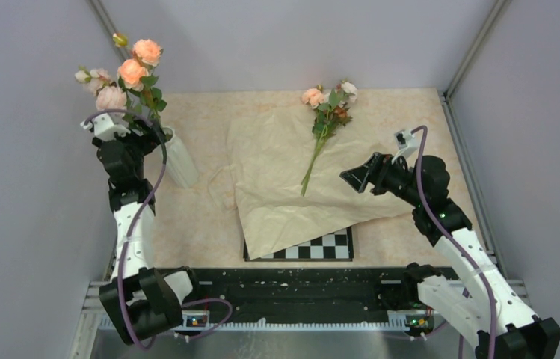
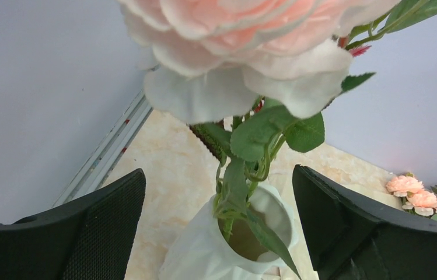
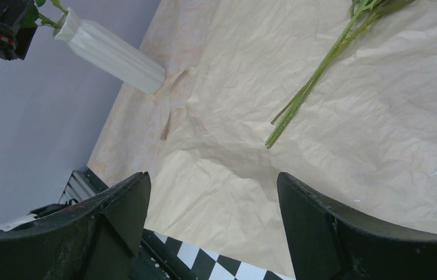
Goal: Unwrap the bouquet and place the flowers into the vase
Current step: Insert the fake flower into the vase, then pick up the fake flower from the wrapping paper, then insert the fake flower into the vase.
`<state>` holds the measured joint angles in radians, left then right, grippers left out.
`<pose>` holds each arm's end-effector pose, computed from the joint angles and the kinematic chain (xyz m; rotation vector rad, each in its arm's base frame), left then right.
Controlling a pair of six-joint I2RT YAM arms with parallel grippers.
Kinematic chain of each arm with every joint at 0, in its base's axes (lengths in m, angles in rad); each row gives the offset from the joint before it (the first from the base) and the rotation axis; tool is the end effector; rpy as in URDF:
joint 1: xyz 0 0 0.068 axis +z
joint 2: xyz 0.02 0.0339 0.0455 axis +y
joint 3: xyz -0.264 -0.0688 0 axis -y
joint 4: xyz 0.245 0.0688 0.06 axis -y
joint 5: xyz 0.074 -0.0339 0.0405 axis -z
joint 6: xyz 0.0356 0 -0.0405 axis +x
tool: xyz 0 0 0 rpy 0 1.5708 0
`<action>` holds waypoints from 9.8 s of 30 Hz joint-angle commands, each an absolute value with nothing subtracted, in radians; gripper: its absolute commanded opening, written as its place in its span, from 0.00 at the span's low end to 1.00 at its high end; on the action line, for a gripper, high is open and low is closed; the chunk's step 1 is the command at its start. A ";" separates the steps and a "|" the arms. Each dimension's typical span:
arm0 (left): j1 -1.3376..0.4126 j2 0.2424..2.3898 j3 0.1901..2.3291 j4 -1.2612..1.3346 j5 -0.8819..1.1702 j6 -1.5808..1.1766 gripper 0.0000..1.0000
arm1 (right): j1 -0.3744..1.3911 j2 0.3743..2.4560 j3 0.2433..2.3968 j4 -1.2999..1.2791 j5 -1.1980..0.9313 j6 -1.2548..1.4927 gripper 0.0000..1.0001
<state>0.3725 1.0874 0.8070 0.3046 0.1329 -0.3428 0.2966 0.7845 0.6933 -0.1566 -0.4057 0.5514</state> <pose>0.2426 0.0897 0.3398 -0.4418 1.4829 -0.0792 0.1738 0.0678 0.3113 -0.0598 1.9062 0.9562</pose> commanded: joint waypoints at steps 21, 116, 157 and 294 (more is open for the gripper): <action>0.289 0.850 0.917 -0.359 0.154 -0.352 0.99 | 0.283 0.832 0.733 -0.232 -0.244 0.586 0.74; -0.057 0.949 0.921 -0.345 0.164 -0.136 0.99 | 0.369 2.099 1.210 0.314 0.028 0.997 0.22; -0.058 0.954 0.920 -0.350 0.140 -0.130 0.99 | 0.377 1.831 1.008 0.426 0.188 1.044 0.00; 0.051 1.099 1.516 -0.189 0.281 0.144 0.00 | 0.508 0.782 0.782 -0.039 -0.295 0.384 0.76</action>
